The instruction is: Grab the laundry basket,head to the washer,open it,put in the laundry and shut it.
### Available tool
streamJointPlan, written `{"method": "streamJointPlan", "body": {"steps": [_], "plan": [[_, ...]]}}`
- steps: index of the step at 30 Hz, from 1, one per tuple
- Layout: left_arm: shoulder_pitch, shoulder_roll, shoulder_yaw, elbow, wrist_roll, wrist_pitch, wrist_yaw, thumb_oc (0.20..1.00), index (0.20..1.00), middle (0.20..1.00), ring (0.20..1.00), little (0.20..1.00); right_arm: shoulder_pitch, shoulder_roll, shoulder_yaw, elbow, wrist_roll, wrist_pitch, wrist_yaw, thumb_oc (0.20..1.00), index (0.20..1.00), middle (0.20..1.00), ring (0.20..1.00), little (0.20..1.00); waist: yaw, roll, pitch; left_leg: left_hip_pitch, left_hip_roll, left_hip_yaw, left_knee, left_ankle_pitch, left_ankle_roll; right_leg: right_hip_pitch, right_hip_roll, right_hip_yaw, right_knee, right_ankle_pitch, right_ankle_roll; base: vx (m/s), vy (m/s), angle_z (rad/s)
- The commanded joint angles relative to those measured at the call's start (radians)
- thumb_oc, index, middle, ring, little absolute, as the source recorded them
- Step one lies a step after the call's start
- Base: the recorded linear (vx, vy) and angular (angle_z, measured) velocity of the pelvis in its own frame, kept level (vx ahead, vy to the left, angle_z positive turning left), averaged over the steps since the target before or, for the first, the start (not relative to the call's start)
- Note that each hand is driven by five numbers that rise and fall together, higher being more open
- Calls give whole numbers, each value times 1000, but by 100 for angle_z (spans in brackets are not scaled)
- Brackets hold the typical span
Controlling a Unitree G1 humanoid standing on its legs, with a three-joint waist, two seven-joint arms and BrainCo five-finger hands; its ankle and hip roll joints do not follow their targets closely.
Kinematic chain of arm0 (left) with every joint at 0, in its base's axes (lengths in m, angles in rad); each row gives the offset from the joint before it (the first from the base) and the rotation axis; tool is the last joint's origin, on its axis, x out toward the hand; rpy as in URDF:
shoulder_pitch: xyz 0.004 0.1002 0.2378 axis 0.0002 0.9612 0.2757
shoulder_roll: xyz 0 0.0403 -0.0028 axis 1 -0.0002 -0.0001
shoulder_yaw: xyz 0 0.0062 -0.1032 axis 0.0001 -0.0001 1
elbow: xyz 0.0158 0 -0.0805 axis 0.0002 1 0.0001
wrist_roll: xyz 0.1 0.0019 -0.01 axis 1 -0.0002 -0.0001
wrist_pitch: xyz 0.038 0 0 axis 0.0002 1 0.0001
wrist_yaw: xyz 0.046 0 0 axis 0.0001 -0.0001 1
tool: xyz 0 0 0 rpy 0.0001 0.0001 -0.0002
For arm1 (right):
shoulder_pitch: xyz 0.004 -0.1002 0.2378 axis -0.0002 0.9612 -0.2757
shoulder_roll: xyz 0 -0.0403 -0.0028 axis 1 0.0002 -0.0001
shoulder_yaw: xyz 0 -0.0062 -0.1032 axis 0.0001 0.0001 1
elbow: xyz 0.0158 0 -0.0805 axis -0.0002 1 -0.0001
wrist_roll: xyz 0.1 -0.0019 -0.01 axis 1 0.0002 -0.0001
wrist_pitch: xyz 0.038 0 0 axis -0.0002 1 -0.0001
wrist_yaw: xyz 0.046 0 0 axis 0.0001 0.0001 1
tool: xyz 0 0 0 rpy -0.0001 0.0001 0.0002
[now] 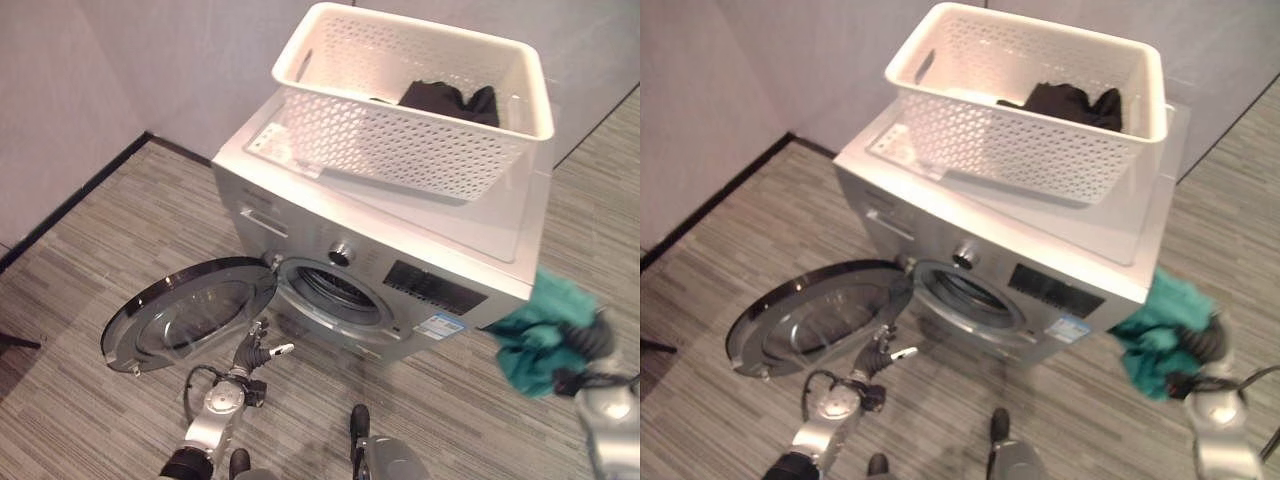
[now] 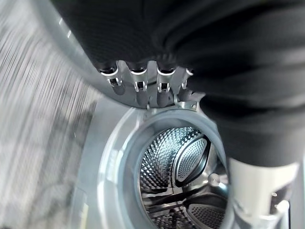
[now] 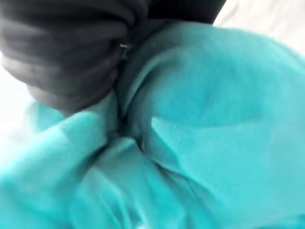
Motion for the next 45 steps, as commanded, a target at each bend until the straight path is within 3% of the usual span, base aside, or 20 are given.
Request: {"method": "streamJointPlan", "body": {"steps": [1,4,11,20,29,31,35,38,45], "plan": [[51,41,24,-20,50,-40,-13,1000,1000,1000,1000,1000,-40,-66,-42,13,-44,-40,34,200,200,200,200,200,18,-32,-81,-130,26,-20,75,10,41,34,-6,80,94,-202,11,-58,101,-33],[68,59,41,-23,62,-44,-16,1000,1000,1000,1000,1000,-21,-52,-23,39,-84,-21,53,200,200,200,200,200,14,-27,-82,-107,23,14,63,1,43,21,-13,97,98,-189,21,-55,78,-58],[82,155,-1,-30,258,-90,-46,1000,1000,1000,1000,1000,52,13,51,179,-41,-51,163,200,200,200,200,200,-11,-34,-78,-42,48,136,48,-21,45,-24,10,178,70,-151,43,-76,-2,-49],[-7,193,-104,-98,357,-124,-11,1000,1000,1000,1000,1000,-67,47,269,155,-6,-90,193,200,200,200,200,200,15,-31,-35,-73,51,117,30,13,37,-22,1,146,35,-131,45,-51,-14,-16],[-161,201,-213,-123,492,-153,107,1000,1000,1000,1000,1000,-253,86,445,160,47,-121,123,200,200,200,200,200,46,-30,46,-209,17,55,8,61,32,-88,-30,93,11,-95,53,-126,1,35],[-338,143,-304,74,648,-133,300,1000,1000,1000,1000,1000,-450,137,564,208,89,-164,16,200,200,200,200,200,62,-37,103,-275,7,42,10,82,31,-139,-44,82,22,-82,54,-223,18,13],[-482,106,-331,230,708,-85,446,1000,1000,1000,1000,1000,-604,190,648,248,145,-193,-57,200,200,200,200,200,75,-57,134,-323,7,27,0,105,27,-182,-52,70,20,-66,56,-113,-15,18],[-612,88,-395,309,740,-70,484,1000,1000,1000,1000,1000,-726,243,706,301,214,-212,-93,200,200,200,200,200,83,-71,156,-354,11,22,-13,121,20,-205,-53,60,13,-57,58,-67,-27,0],[-725,90,-439,308,713,-79,499,1000,1000,1000,1000,1000,-887,278,751,354,260,-223,-131,200,200,200,200,200,96,-77,186,-385,15,19,-20,135,11,-226,-52,53,-2,-43,62,-39,-9,5]]}}
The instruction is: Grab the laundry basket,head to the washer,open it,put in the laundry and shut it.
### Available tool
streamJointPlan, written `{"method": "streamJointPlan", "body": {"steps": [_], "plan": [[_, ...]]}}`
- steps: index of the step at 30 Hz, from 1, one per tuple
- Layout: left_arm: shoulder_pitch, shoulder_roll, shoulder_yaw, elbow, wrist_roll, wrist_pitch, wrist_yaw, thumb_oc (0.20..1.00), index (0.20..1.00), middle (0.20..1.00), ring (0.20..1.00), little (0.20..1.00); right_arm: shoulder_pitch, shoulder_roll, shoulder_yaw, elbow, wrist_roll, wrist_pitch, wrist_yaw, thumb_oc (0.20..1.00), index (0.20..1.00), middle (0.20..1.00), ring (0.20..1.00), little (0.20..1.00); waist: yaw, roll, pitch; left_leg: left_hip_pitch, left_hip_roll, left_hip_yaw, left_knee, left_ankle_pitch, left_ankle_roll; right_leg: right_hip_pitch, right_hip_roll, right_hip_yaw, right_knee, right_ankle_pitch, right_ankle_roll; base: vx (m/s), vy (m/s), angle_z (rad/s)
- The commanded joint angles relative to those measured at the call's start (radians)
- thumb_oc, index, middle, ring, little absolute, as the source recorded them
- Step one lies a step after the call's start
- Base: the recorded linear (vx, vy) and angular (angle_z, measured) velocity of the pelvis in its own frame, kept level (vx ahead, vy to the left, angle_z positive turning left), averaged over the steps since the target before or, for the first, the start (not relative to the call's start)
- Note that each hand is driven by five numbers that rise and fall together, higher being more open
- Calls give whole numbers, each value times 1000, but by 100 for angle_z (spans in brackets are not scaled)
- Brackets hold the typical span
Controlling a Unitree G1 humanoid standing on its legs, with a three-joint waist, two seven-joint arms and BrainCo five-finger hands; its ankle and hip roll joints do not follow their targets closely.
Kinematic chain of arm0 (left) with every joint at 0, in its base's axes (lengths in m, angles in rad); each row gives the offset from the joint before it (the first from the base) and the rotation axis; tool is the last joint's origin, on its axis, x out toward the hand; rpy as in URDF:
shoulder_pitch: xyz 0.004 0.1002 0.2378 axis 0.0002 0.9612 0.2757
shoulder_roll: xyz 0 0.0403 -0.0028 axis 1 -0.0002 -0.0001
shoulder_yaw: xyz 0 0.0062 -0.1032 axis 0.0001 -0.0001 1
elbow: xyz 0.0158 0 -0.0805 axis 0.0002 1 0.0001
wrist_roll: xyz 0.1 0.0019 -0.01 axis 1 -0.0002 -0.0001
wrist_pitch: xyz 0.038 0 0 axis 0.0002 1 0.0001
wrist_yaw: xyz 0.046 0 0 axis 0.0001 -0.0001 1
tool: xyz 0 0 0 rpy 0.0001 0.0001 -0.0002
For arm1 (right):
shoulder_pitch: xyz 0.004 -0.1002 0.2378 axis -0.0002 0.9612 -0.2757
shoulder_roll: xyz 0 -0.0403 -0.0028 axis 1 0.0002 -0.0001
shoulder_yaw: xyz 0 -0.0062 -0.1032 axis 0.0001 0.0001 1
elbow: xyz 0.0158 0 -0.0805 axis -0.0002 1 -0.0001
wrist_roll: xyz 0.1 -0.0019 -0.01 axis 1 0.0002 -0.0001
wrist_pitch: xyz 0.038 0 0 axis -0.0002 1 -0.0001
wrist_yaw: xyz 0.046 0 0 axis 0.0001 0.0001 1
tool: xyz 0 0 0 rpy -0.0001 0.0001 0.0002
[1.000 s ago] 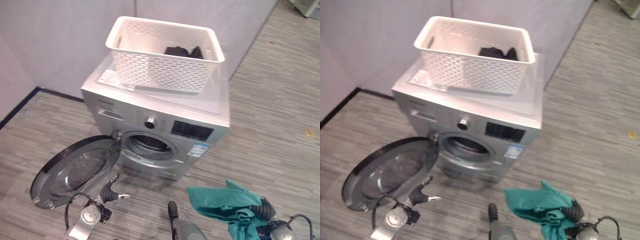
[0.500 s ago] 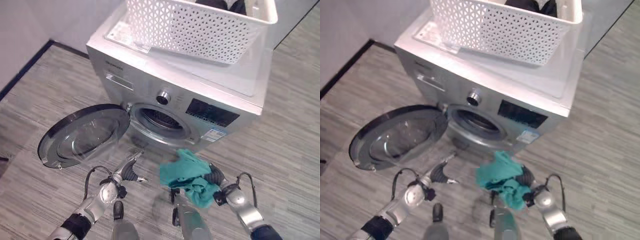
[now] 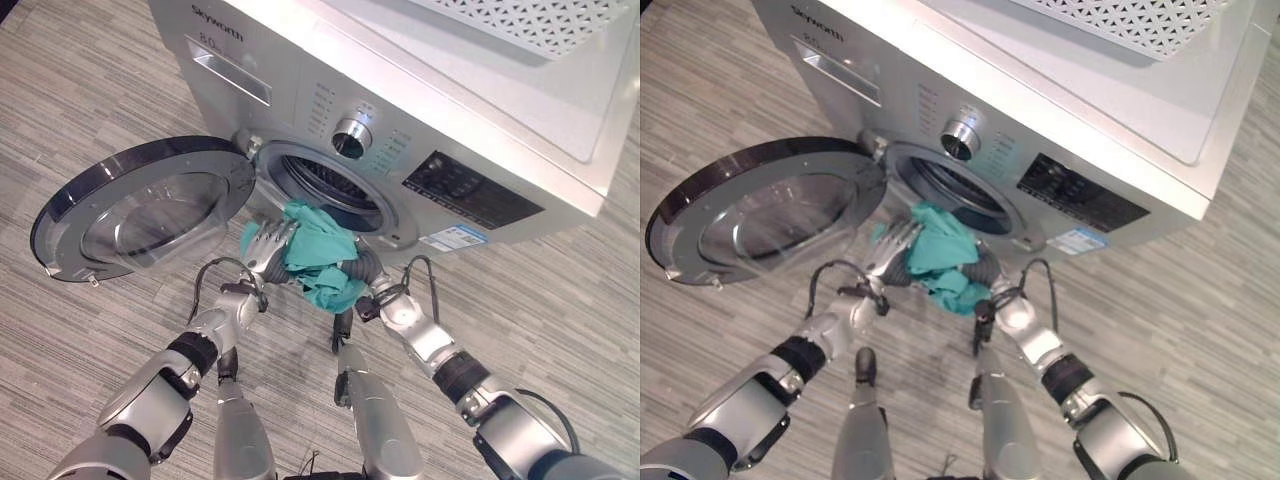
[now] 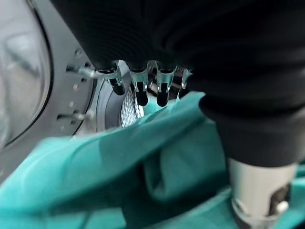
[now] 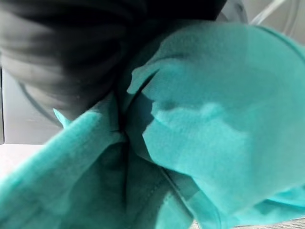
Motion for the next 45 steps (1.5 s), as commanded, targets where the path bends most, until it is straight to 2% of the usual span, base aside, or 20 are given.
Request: {"method": "streamJointPlan", "body": {"steps": [1,7,10,12,13,14,15,16,19,28,35,36,37,38,39,45], "plan": [[-39,8,-41,-3,1,-31,61,1000,1000,1000,1000,1000,-56,16,-29,-21,44,-80,-36,200,200,200,200,200,21,-1,-33,-123,7,-21,-34,69,61,32,-78,13,109,-252,108,-39,-5,3],[-68,9,-28,-78,-71,-57,56,1000,1000,1000,1000,1000,-106,10,-40,-26,74,-84,-55,200,200,200,200,200,28,-1,-8,-158,3,-28,-37,79,57,6,-80,1,102,-240,110,-26,-10,6],[-73,-8,-34,-123,-167,-84,-11,1000,1000,1000,1000,1000,-126,-10,-76,-32,89,-83,-76,200,200,200,200,200,23,7,2,-183,-6,-30,-39,87,53,-10,-83,-7,94,-232,110,-28,-8,7],[-68,-16,-32,-121,-186,-87,-20,1000,1000,1000,1000,1000,-136,-13,-85,-31,86,-79,-82,200,200,200,200,200,22,8,3,-186,-6,-29,-39,87,53,-13,-83,-8,93,-231,110,-14,2,15],[-48,-37,-12,-118,-273,-107,-49,1000,1000,1000,1000,1000,-155,-11,-96,-34,86,-75,-86,200,200,200,200,200,22,10,8,-185,-6,-27,-40,83,53,-16,-80,-2,91,-230,110,-17,5,7],[-49,-37,-11,-118,-273,-107,-50,1000,1000,1000,1000,1000,-156,-11,-96,-34,86,-75,-86,200,200,200,200,200,21,10,7,-189,-8,-27,-41,87,53,-19,-81,-3,90,-227,110,0,0,0],[-24,-54,23,-135,-380,-132,-84,1000,1000,1000,1000,1000,-178,-16,-101,-32,82,-67,-91,200,200,200,200,200,25,13,13,-190,-8,-23,-40,84,54,-22,-79,2,90,-227,108,0,0,0],[-25,-53,23,-135,-381,-132,-84,1000,1000,1000,1000,1000,-179,-16,-101,-32,82,-67,-91,200,200,200,200,200,24,12,12,-193,-9,-24,-41,88,54,-25,-80,1,88,-224,109,-41,10,0],[-16,-85,65,-194,-497,-170,-81,1000,1000,1000,1000,1000,-217,-10,-106,-52,91,-74,-104,200,200,200,200,200,23,19,24,-212,-15,-18,-43,94,52,-46,-80,5,82,-214,109,-39,5,-3],[-71,-105,56,-195,-541,-177,-97,1000,1000,1000,1000,1000,-268,6,-99,-64,159,-99,-91,200,200,200,200,200,12,22,21,-235,-19,-10,-49,100,48,-70,-77,9,63,-199,112,-4,-1,0],[-54,-63,91,-221,-557,-189,-92,1000,1000,1000,1000,1000,-285,6,-82,-90,196,-116,-67,200,200,200,200,200,9,14,9,-250,-16,-4,-49,100,47,-85,-66,18,39,-185,114,-3,-7,-8],[-48,-54,93,-223,-549,-188,-92,947,947,947,947,947,-287,5,-81,-92,195,-118,-65,200,200,200,200,200,11,14,10,-245,-13,-1,-49,95,46,-83,-62,20,38,-186,115,16,-14,-6],[-42,-45,91,-223,-538,-186,-97,485,485,485,485,485,-288,1,-79,-95,196,-118,-60,200,200,200,200,200,11,11,9,-246,-12,0,-49,95,47,-86,-60,24,37,-185,116,0,0,0],[-42,-45,91,-223,-538,-186,-97,285,285,285,285,285,-288,1,-80,-95,196,-118,-60,200,200,200,200,200,10,10,8,-249,-13,-1,-49,98,48,-89,-61,24,36,-182,116,0,0,0],[-40,-43,92,-221,-535,-185,-96,200,200,200,200,200,-289,1,-79,-96,197,-120,-60,200,200,200,200,200,11,9,7,-250,-13,-1,-49,99,48,-89,-60,24,35,-182,116,0,0,0],[-40,-81,123,-166,-570,-185,-61,200,200,200,200,200,-302,8,-78,-106,203,-130,-70,200,200,200,200,200,5,4,7,-255,-10,-2,-49,99,47,-101,-56,24,35,-180,115,0,0,0]]}}
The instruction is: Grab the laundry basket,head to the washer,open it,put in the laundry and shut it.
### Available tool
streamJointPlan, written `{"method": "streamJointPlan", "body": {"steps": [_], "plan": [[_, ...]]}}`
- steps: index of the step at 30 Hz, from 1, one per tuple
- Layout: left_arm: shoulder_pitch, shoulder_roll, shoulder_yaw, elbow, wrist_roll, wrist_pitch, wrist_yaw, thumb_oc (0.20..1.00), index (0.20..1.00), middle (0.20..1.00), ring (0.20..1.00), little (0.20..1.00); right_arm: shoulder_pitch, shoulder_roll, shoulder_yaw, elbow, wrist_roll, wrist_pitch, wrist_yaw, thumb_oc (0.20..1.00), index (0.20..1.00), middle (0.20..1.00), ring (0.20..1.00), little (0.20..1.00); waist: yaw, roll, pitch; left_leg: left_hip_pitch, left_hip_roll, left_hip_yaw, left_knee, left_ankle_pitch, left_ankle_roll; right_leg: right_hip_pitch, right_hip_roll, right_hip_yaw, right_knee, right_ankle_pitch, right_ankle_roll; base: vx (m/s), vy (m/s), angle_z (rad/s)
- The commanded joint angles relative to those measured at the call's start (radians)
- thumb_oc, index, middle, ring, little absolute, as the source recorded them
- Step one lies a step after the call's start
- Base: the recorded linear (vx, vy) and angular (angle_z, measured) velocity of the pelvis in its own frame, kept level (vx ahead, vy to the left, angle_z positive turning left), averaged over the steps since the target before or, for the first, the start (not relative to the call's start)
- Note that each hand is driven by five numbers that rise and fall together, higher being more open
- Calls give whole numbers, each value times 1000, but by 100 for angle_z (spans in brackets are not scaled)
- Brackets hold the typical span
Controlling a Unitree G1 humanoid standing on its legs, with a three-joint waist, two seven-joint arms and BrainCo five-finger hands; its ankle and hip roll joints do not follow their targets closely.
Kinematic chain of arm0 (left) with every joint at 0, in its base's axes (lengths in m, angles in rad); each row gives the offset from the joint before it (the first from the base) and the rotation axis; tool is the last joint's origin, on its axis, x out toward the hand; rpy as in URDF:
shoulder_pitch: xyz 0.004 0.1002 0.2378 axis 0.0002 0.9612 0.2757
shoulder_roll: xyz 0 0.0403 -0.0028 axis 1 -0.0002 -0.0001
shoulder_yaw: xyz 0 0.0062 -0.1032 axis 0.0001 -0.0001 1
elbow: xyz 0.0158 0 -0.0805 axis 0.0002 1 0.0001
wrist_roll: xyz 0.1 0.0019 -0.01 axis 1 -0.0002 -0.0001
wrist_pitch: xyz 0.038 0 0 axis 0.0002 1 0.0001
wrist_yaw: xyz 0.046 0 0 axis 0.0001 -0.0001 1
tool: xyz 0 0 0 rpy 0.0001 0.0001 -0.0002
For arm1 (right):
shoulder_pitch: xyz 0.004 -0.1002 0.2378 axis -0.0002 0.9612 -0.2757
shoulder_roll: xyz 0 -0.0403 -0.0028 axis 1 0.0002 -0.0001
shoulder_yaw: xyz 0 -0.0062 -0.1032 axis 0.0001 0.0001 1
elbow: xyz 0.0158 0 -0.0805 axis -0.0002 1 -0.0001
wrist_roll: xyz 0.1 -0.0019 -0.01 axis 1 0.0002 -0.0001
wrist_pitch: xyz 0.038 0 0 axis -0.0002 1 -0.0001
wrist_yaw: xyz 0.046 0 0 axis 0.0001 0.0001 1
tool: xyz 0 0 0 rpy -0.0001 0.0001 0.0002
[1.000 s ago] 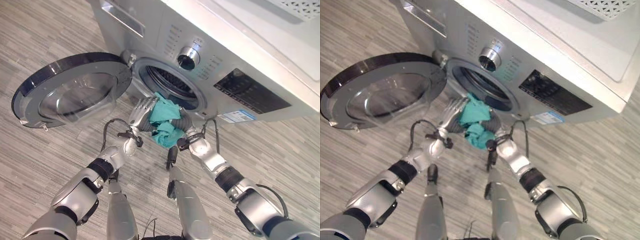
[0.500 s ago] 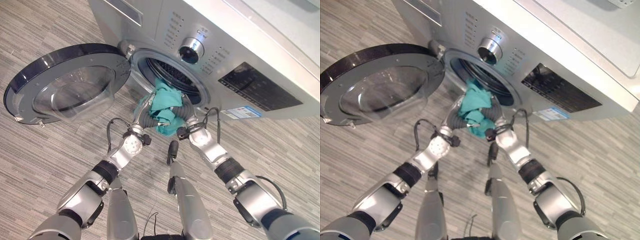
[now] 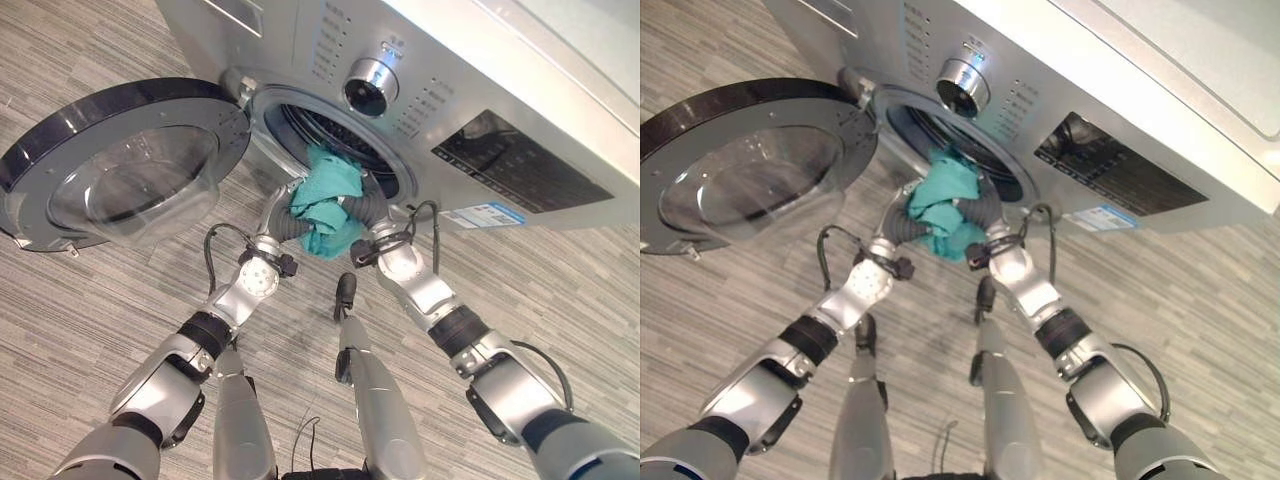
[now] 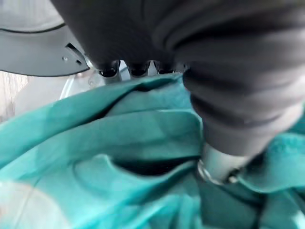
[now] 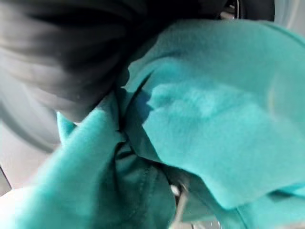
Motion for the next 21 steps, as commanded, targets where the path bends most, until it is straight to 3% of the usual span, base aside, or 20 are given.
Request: {"method": "streamJointPlan", "body": {"steps": [1,7,8,9,15,21], "plan": [[-5,-17,-3,-1,-17,-60,33,200,200,200,200,200,-102,15,-33,-76,16,-114,-8,200,200,200,200,200,-1,2,-31,-102,-12,8,-46,69,59,54,-61,22,33,-198,134,0,0,0],[-4,-48,28,32,-51,-66,69,200,200,200,200,200,-110,22,-26,-78,5,-117,-19,200,200,200,200,200,-1,-1,-31,-108,-14,8,-46,66,58,51,-60,20,31,-199,133,0,0,0],[-8,-53,35,39,-55,-67,78,200,200,200,200,200,-109,22,-23,-80,-1,-117,-24,529,529,529,529,529,-2,-1,-31,-111,-14,6,-46,66,58,50,-60,20,31,-199,133,0,0,0],[-11,-63,45,53,-69,-70,92,200,200,200,200,200,-108,25,-25,-75,-10,-118,-35,1000,1000,1000,1000,1000,-5,-3,-35,-119,-14,5,-46,70,58,43,-63,19,29,-196,132,0,0,0],[-26,-88,77,108,-135,-85,118,200,200,200,200,200,-102,51,-27,-45,-14,-124,-64,1000,1000,1000,1000,1000,-10,-8,-38,-121,-14,6,-46,69,58,40,-61,22,30,-199,132,0,0,0],[-27,-135,133,97,-296,-125,87,200,200,200,200,200,-73,57,-39,-51,-96,-104,-98,1000,1000,1000,1000,1000,-20,-15,-39,-134,-17,7,-46,70,58,31,-62,16,36,-201,132,5,-3,1]]}}
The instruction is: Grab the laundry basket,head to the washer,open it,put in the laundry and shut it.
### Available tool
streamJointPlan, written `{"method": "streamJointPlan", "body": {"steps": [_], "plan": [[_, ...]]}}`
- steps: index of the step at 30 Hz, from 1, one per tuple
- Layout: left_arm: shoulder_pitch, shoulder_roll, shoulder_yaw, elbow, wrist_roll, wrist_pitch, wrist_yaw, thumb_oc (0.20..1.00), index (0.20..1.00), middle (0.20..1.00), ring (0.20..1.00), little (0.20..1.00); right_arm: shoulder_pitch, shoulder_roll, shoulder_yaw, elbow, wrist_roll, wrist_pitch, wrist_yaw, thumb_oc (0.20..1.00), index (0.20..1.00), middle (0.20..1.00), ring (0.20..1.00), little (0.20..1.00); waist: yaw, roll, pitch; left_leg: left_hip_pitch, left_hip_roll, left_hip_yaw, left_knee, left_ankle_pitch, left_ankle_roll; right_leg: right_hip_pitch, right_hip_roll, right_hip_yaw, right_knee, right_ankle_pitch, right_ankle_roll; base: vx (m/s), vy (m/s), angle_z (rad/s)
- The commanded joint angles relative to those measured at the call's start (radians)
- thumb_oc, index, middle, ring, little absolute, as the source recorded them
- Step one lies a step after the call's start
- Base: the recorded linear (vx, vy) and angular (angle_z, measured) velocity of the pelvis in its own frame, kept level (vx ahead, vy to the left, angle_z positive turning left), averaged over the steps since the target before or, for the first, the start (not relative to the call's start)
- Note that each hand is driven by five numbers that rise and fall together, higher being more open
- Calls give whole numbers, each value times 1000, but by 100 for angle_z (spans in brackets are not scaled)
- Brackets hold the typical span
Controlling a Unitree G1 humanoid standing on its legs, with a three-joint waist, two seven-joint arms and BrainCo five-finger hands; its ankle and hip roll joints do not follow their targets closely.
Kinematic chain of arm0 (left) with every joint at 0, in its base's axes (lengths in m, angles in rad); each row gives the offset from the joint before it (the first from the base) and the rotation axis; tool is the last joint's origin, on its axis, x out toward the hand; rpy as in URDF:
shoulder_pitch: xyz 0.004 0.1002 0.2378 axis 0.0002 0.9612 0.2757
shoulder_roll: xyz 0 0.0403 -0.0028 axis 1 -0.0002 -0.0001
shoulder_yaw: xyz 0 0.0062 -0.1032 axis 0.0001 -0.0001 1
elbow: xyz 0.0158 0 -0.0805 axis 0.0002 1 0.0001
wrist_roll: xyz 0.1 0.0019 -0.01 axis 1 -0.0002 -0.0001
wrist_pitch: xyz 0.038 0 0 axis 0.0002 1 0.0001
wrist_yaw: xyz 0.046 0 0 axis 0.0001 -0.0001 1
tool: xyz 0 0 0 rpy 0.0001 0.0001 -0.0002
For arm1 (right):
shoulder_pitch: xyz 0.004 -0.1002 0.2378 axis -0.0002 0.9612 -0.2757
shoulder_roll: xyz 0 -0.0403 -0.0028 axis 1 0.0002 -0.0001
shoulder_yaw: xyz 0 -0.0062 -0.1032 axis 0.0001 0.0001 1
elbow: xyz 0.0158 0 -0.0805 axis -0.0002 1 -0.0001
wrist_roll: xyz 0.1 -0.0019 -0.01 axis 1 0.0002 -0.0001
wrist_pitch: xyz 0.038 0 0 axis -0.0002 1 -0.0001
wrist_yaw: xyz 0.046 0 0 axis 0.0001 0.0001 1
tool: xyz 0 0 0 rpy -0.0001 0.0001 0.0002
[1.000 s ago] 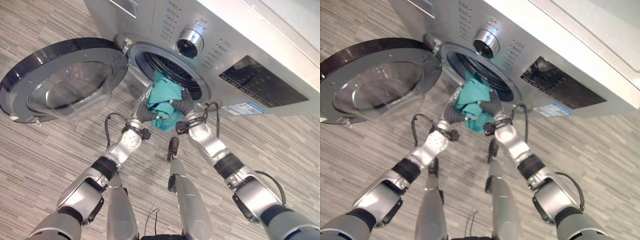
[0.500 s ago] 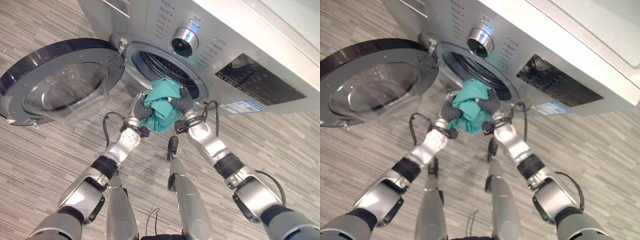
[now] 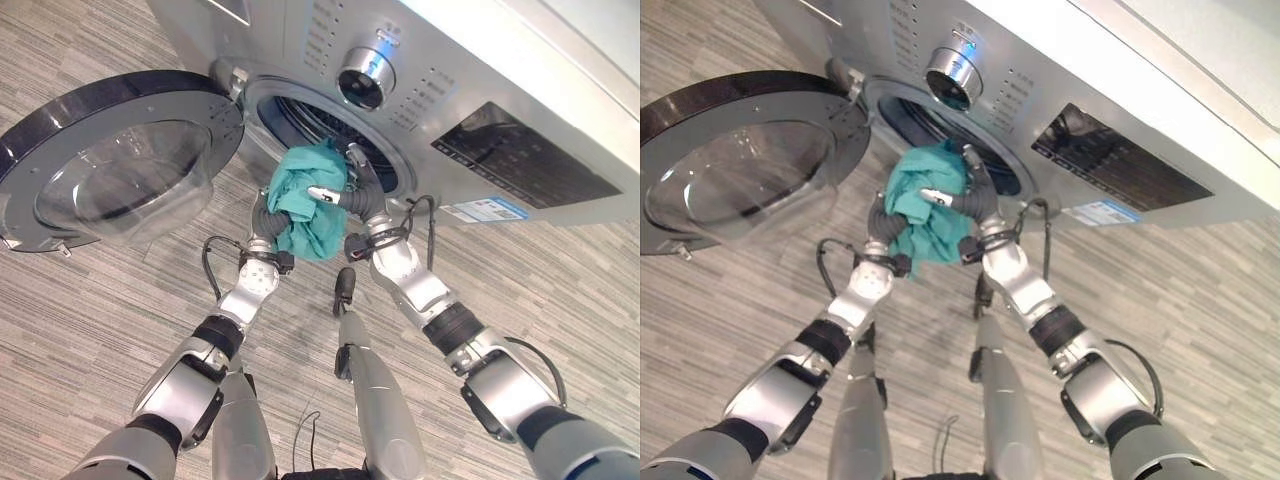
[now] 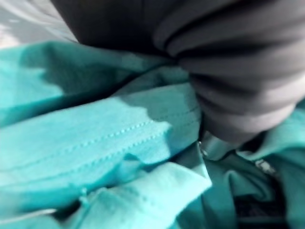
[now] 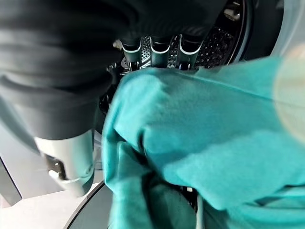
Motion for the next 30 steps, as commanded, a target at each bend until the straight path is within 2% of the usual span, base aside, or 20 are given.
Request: {"method": "streamJointPlan", "body": {"steps": [1,6,7,12,14,17,20,24,26,30], "plan": [[-36,-50,23,-25,-71,-101,9,200,200,200,200,200,-52,35,-42,-51,-98,-57,-44,1000,1000,1000,1000,1000,-10,-13,-37,-102,-18,6,-48,69,58,65,-62,13,36,-206,133,0,0,0],[-73,-86,46,4,-90,-120,39,200,200,200,200,200,3,40,-52,-100,-197,-66,-94,1000,1000,1000,1000,1000,-32,-31,-40,-115,-13,7,-48,67,57,51,-59,12,41,-207,136,0,0,0],[-90,-89,61,8,-121,-138,30,200,200,200,200,200,49,44,-63,-131,-252,-73,-121,1000,1000,1000,1000,1000,-46,-38,-43,-119,-11,9,-48,66,56,46,-56,14,44,-209,137,0,0,0],[-88,-60,65,-32,-111,-150,23,200,200,200,200,200,219,28,-78,-172,-345,-69,-136,1000,1000,1000,1000,1000,-84,-48,-52,-121,-3,21,-47,62,59,31,-50,25,53,-210,141,6,31,-1],[-93,-43,89,-22,-119,-153,28,200,200,200,200,200,342,-17,-74,-148,-374,-57,-99,1000,1000,1000,1000,1000,-112,-60,-58,-119,3,25,-47,58,61,26,-45,30,57,-213,143,4,14,-4],[-115,-31,117,9,-135,-154,30,200,200,200,200,200,408,-61,-62,-110,-418,-41,-82,1000,1000,1000,1000,1000,-132,-67,-62,-117,4,28,-47,55,63,25,-43,33,59,-216,146,7,15,-12],[-134,-2,156,17,-146,-156,37,200,200,200,200,200,496,-151,-27,-70,-563,-1,-58,1000,1000,1000,1000,1000,-153,-73,-62,-115,6,29,-48,50,63,22,-41,31,66,-222,148,13,-2,-8],[-153,25,166,19,-158,-164,45,200,200,200,200,200,582,-171,-19,99,-636,54,-49,1000,1000,1000,1000,1000,-164,-73,-58,-113,3,29,-47,48,64,21,-40,28,73,-224,149,21,-7,-6],[-157,33,167,25,-185,-169,35,200,200,200,200,200,605,-157,-25,186,-633,73,-41,1000,1000,1000,1000,1000,-167,-74,-61,-114,2,29,-47,47,64,19,-39,29,75,-225,150,28,-17,-4],[-193,5,154,82,-302,-163,-43,200,200,200,200,200,598,-93,-36,487,-565,119,-28,1000,1000,1000,1000,1000,-170,-69,-74,-115,1,25,-47,48,63,15,-37,30,75,-229,148,30,-35,-5]]}}
